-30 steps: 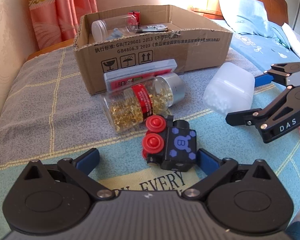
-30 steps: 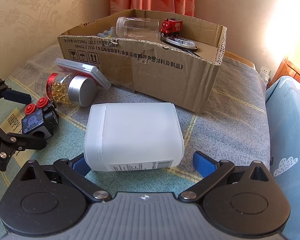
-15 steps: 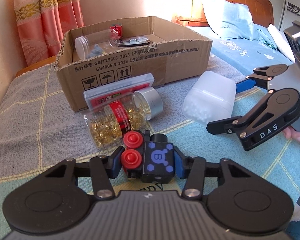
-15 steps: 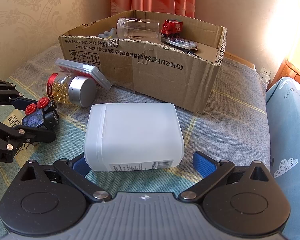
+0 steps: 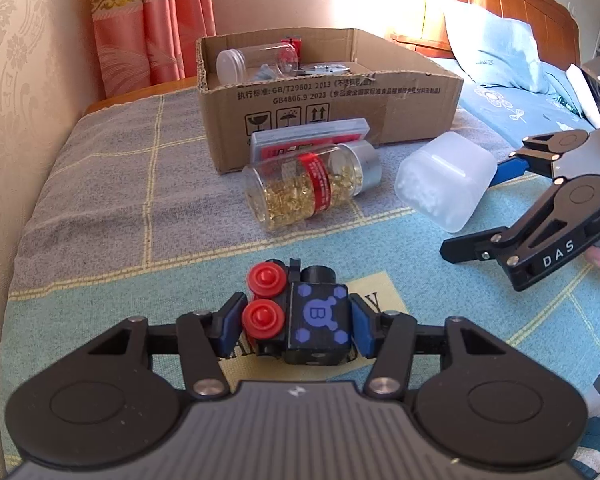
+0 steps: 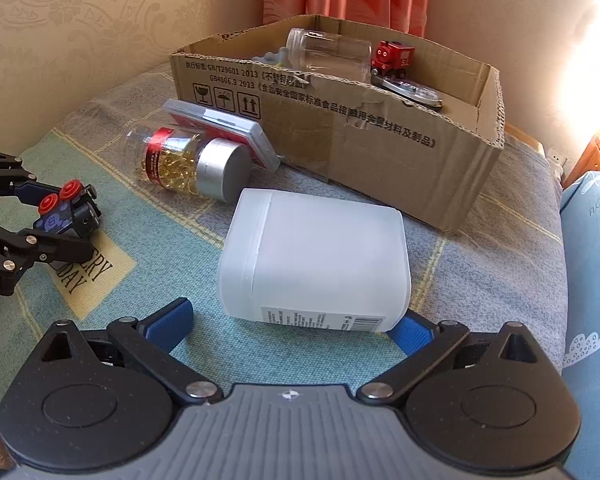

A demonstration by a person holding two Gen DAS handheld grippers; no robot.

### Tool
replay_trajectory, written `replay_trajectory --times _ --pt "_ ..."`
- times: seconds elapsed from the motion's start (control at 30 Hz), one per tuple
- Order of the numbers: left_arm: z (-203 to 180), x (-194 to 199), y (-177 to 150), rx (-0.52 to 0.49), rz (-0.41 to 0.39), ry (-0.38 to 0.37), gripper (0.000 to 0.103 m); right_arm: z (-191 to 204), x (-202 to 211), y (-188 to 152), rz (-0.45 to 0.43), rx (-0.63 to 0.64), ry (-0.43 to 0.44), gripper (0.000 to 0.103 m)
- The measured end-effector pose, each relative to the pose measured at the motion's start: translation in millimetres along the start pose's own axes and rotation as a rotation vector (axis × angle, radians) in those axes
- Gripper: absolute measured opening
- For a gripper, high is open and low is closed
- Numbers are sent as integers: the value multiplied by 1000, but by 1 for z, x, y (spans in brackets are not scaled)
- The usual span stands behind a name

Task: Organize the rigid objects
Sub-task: 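Close the left tool on the red-wheeled block while the right tool grasps the white bottle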

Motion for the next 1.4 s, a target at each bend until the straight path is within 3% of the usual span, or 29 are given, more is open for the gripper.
replay_trajectory --times 0.03,0.07,0.27,0.7,1.0,1.4 --pt "-1 -2 0 -2 7 -4 76 1 -1 2 -2 4 5 103" --pt "-2 -4 -1 -2 16 -2 92 1 -2 3 -5 10 10 103" --pt "-4 -8 -6 -5 2 -10 102 0 -3 3 -5 21 19 103" --pt "-6 -6 -9 -14 -11 12 103 -3 -13 17 -9 5 9 103" --pt "-6 -7 -8 -13 -19 12 103 -5 -24 36 117 -40 -16 103" --pt "-5 -8 -8 0 -34 22 103 -3 -21 44 167 -49 -49 103"
Point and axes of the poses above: each gripper's, at about its wrist camera, not at the fingertips, and x roughly against the way its jaws point, z to its left, y to its top, the point moved 3 cm from there along -x, roughly the way its jaws point, and after that the axes turned 3 degrees about x, right-handed, at the moved point
